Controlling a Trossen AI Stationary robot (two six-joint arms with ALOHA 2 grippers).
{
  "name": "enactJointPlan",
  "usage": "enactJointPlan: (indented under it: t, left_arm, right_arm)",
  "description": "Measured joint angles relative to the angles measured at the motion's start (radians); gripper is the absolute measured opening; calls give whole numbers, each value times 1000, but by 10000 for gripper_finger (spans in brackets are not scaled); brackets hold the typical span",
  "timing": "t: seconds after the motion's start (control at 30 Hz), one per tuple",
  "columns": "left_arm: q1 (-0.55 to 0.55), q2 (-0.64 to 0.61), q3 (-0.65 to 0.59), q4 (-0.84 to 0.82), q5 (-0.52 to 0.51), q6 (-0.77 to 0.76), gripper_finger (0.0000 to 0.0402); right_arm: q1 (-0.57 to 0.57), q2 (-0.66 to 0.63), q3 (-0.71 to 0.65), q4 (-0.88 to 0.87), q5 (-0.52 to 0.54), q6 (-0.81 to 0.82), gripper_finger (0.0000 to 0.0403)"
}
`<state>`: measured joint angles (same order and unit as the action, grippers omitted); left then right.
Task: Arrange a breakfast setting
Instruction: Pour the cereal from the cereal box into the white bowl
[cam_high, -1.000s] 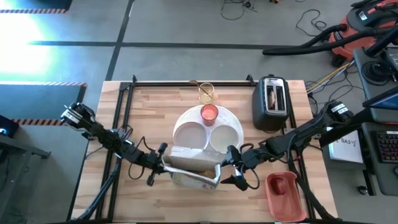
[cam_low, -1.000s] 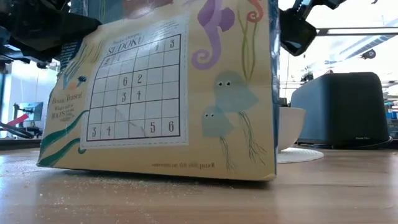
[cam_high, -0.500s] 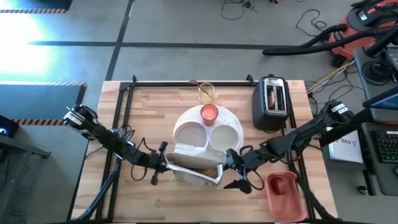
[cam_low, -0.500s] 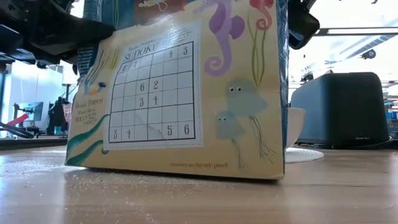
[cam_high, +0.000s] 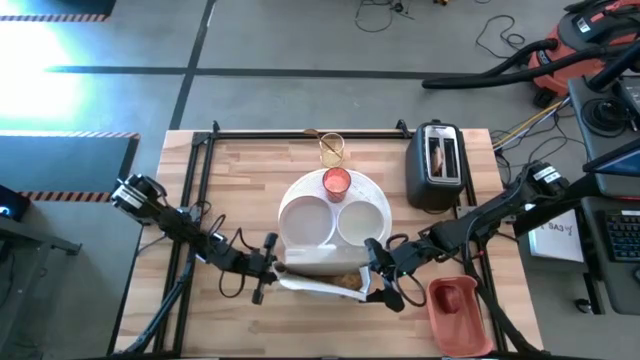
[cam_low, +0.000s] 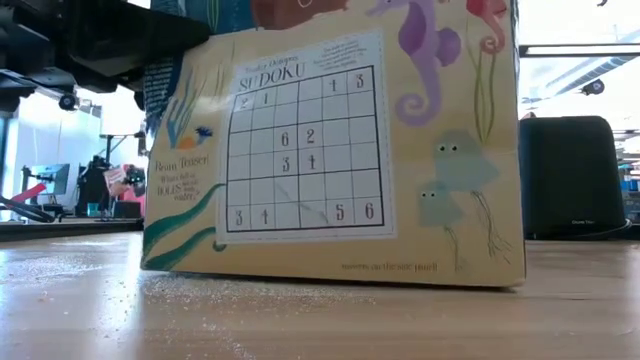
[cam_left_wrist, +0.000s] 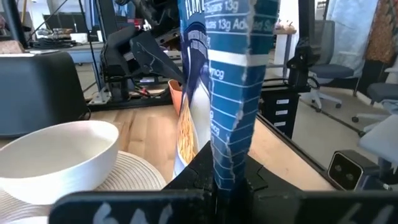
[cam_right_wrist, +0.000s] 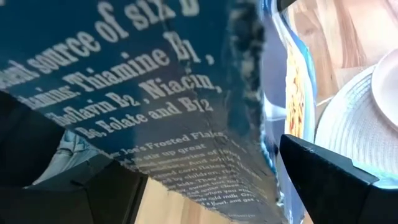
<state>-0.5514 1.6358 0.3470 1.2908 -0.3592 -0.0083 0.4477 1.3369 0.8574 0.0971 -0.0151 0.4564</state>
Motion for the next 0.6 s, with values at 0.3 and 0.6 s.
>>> enactJointPlan:
  t: [0.3,0.6]
  left_arm:
    - [0,6,3,22,2,-19,0]
    - [1,5,22,43,68,-19,0]
  right_arm:
    - [0,0,0,-2,16,3,364]
    - [0,0,0,5,83,7,364]
